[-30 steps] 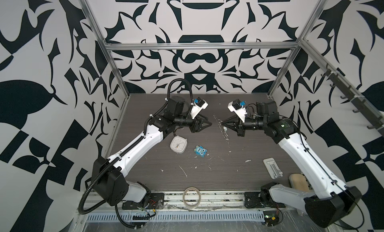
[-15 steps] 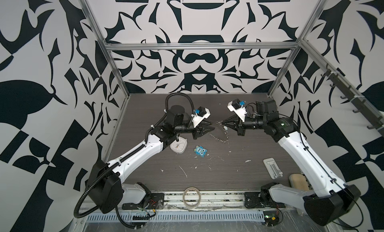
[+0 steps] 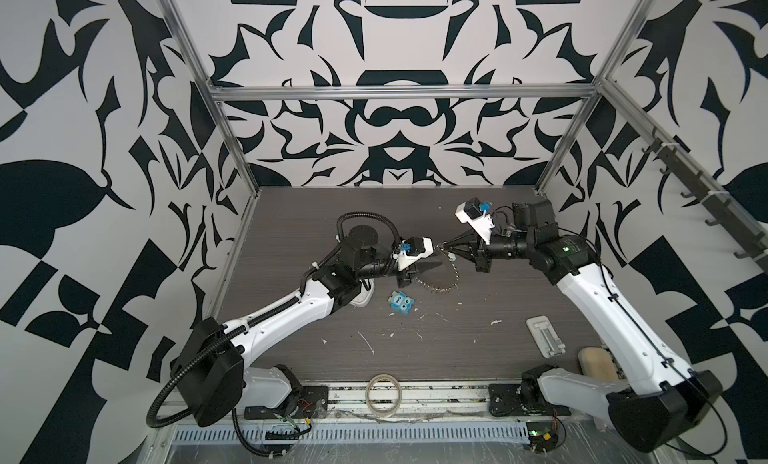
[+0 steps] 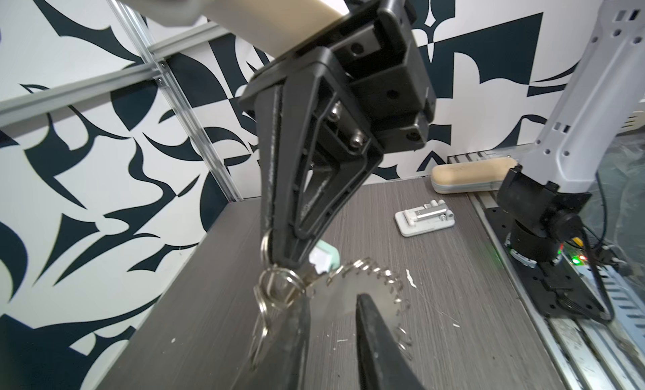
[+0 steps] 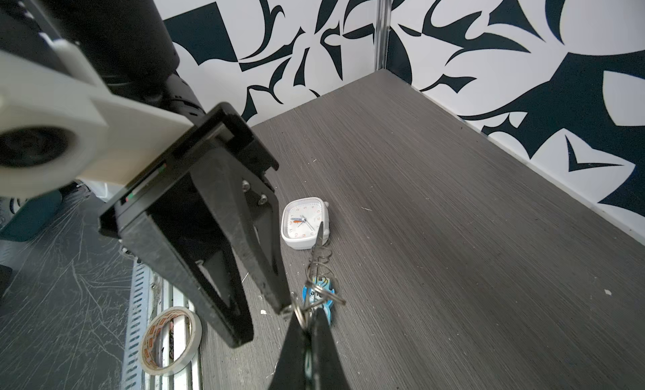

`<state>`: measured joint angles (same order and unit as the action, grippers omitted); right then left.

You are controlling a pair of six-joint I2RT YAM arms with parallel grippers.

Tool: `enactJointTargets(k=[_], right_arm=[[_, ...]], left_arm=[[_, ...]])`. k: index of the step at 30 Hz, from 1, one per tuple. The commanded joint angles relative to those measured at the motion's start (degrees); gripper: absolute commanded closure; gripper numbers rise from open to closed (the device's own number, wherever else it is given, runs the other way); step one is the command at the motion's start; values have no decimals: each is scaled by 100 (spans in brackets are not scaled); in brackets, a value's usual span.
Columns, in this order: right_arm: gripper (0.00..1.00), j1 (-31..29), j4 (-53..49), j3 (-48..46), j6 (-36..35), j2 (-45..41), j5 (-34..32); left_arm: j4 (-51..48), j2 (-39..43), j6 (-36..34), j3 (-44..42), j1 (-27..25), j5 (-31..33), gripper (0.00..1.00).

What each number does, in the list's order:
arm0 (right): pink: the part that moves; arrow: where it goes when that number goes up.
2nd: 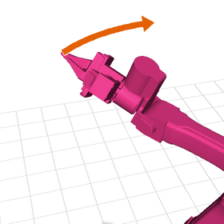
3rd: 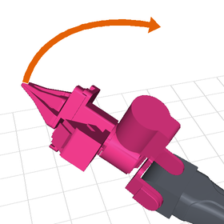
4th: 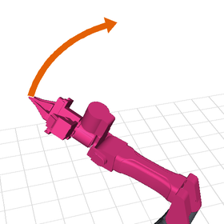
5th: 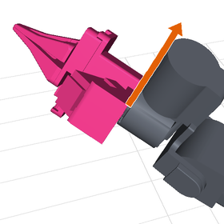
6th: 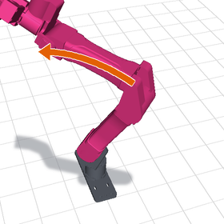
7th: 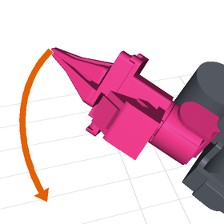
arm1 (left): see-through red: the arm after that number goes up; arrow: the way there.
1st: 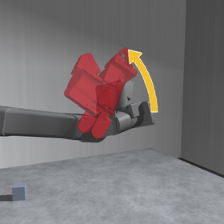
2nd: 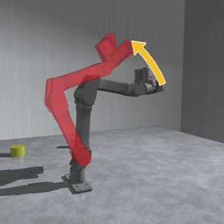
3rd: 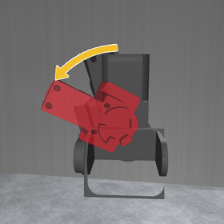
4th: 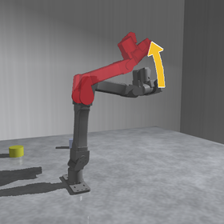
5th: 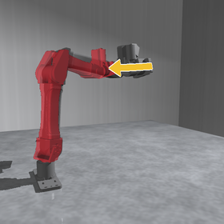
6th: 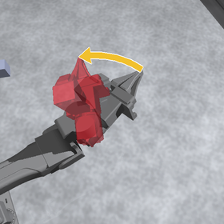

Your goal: Remove the keys from the keyring

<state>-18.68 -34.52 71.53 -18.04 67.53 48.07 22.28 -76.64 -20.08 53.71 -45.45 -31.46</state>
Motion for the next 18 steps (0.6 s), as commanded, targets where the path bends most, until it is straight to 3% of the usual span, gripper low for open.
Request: enactJointTargets(k=[1, 8, 18], right_arm=[[100, 10, 134, 213, -46, -179, 269], [100, 12, 141, 230, 14, -161, 369], [100, 13, 324, 173, 208, -179, 503]], left_arm=[[425, -33, -111, -103, 2, 124, 74], [512, -138, -80, -108, 3, 208, 75], [726, -308, 89, -45, 4, 336, 88]])
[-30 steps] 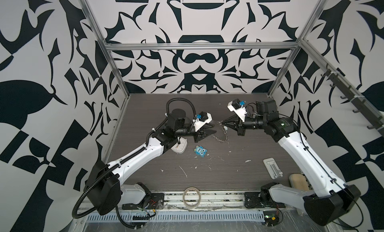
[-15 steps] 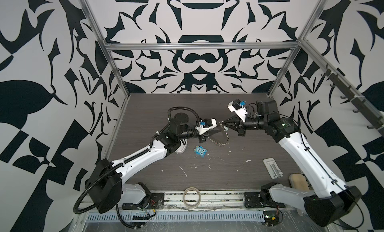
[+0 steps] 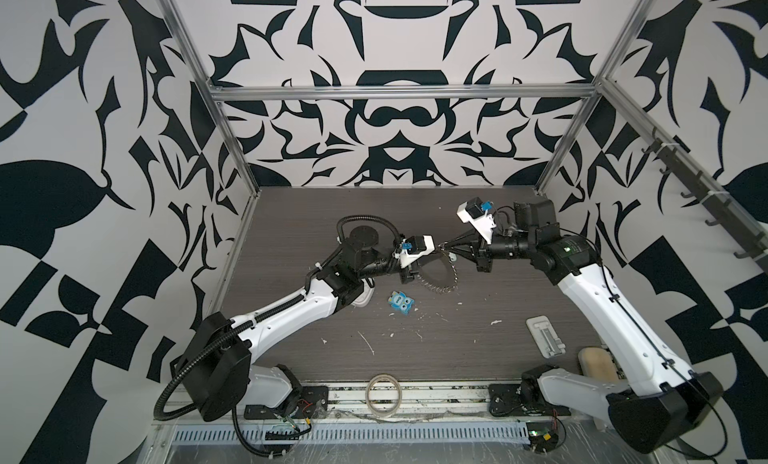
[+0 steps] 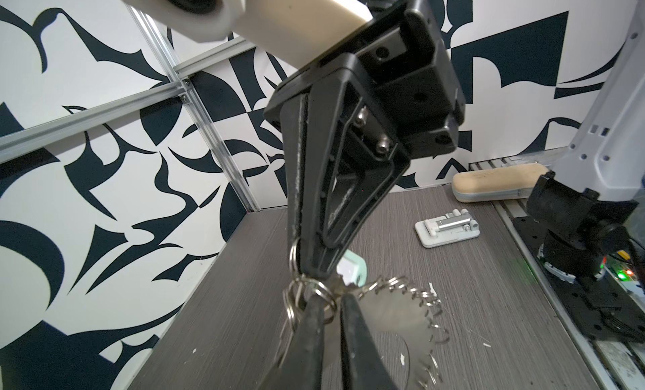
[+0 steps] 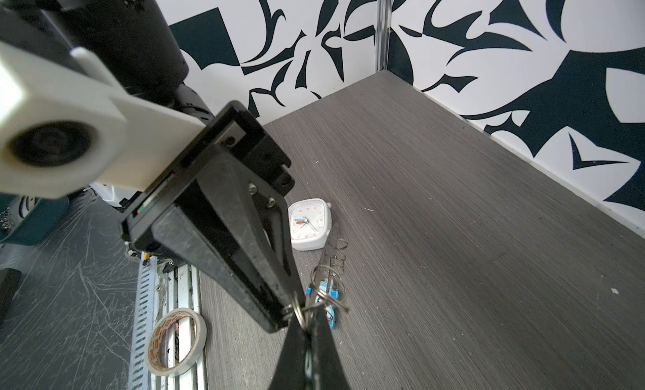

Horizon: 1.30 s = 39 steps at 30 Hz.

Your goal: Remove the keys from the keyring

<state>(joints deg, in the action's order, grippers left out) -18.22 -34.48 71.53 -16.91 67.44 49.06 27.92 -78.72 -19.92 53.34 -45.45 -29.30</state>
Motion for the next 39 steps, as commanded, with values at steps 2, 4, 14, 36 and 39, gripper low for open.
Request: enactJointTargets(k=[2, 4, 14, 36, 39], right_arm=[[100, -33, 346, 151, 133, -162, 428], [100, -37, 403, 129, 162, -170, 430], [100, -40, 237, 93, -187, -214, 144], [100, 64, 954, -107, 540, -343, -114], [100, 68, 1091, -172, 675, -386, -143]], left_arm=[[184, -102, 158, 21, 9, 165, 89], [159, -104, 205, 58, 1, 178, 92], [-1, -3, 587, 109, 19, 227, 100], [1116, 8, -247, -427, -695, 2456, 69], [1318, -51, -245, -472, -773, 2606, 69]])
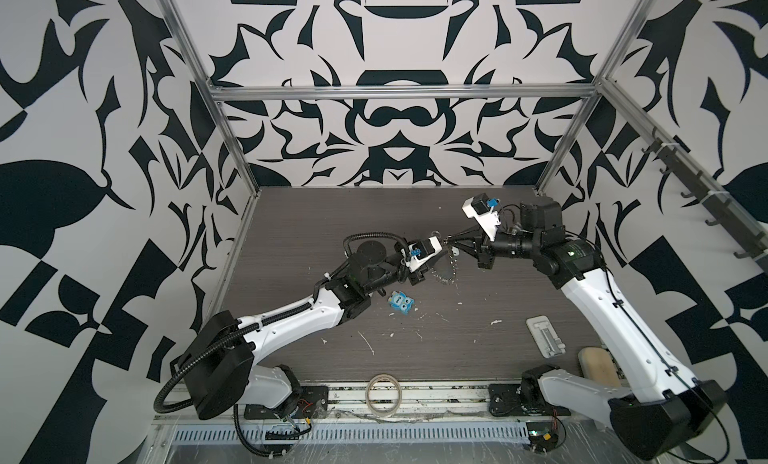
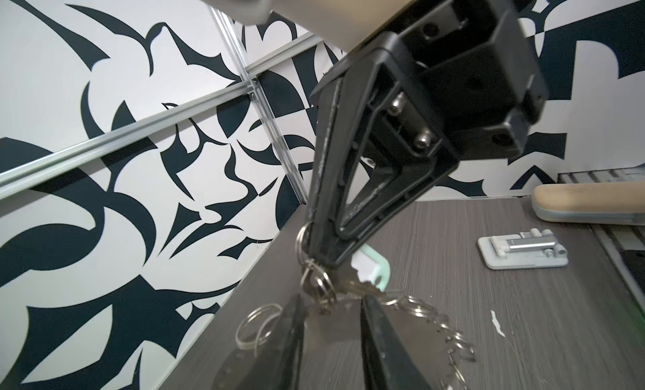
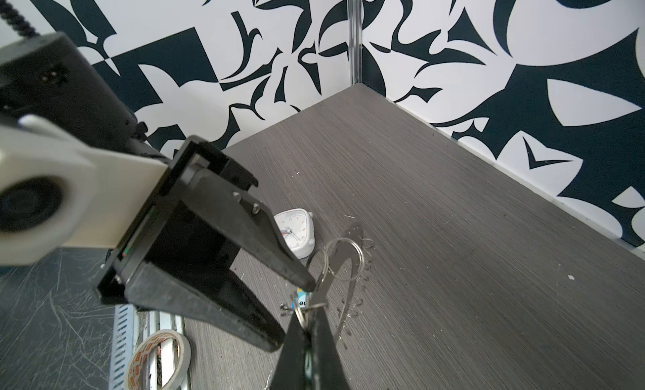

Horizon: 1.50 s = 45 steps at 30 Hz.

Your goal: Remove the keys from the keyring

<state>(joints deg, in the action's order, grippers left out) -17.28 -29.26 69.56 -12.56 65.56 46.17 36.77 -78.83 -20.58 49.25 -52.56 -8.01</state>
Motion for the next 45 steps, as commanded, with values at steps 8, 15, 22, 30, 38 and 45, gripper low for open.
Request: enactJointTargets(k=[8, 15, 22, 30, 38, 45], right_arm=[[100, -27, 607, -12, 297, -237, 189], [100, -22, 612, -69, 301, -289, 223], [100, -21, 518, -138, 229, -333, 0], [100, -30, 82, -120, -105, -322, -535], [100, -111, -256, -121, -523, -327, -795], [100, -447, -525, -121, -962, -289, -1283]], left_arm=[[1038, -242, -145, -122, -192, 1121, 80], [1009, -274, -12, -92, -192, 1092, 88], [1052, -274, 6, -87, -190, 1135, 100], [1033, -265, 0, -32, -207, 1189, 100], [691, -302, 1, 99, -211, 1146, 100], [357, -276, 69, 291, -212, 1128, 100]])
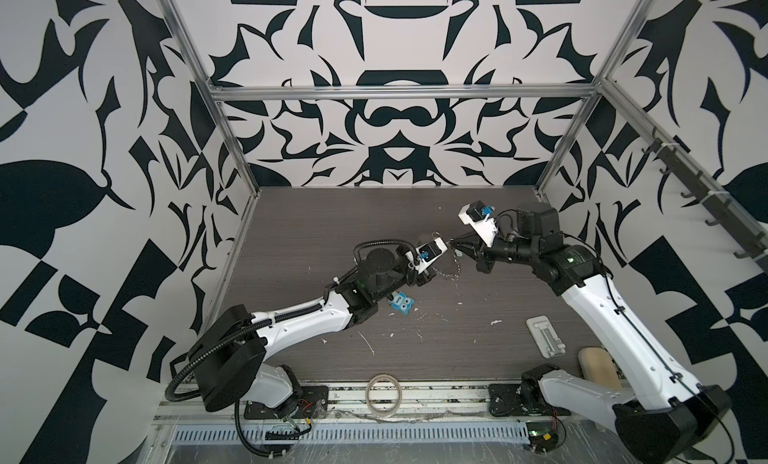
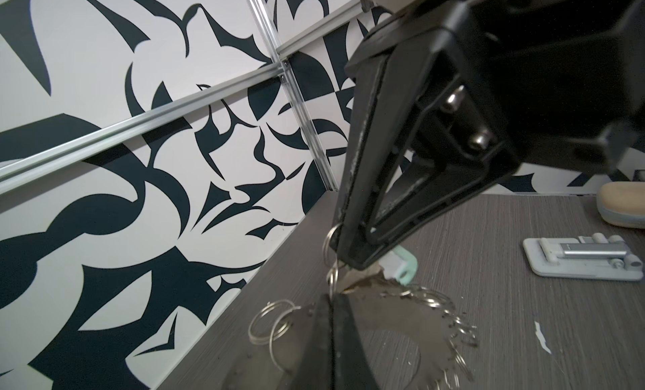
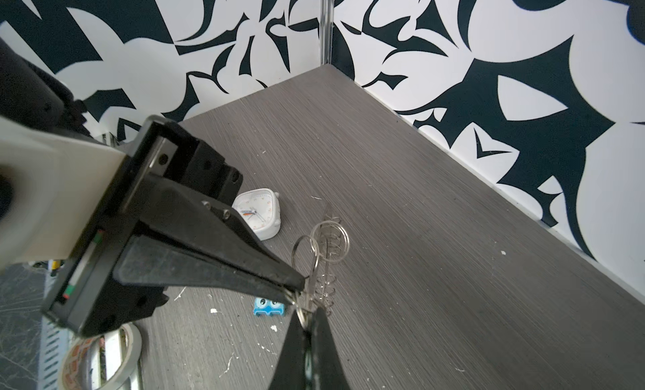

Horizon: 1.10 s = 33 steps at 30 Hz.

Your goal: Remove the keys from the keyring

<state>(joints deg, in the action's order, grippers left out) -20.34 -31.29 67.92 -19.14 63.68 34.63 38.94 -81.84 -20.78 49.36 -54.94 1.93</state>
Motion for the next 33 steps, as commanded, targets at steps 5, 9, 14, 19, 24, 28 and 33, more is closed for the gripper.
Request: enactJointTargets(k=[5, 9, 14, 19, 24, 28, 33], right_arm=[[100, -270, -440, 46, -540, -67, -345], [100, -286, -365, -80, -726, -154, -288], [100, -391, -588, -7, -974, -97, -499], [100, -505, -745, 34, -1121, -13, -660], [100, -581, -437, -231, -1228, -190, -611], [100, -635, -355, -273, -1235, -181, -440], [100, -744, -503, -278, -1443, -66, -686]], left_arm=[[120, 97, 121, 257, 30, 215, 100], [63, 138, 129, 282, 28, 181, 100], [76, 141, 146, 313, 33, 176, 100], [-27, 169, 221, 420, 28, 73, 100], [-220, 211, 345, 536, 27, -81, 100], [-311, 237, 377, 602, 27, -158, 100], [-447, 294, 490, 714, 27, -264, 100]])
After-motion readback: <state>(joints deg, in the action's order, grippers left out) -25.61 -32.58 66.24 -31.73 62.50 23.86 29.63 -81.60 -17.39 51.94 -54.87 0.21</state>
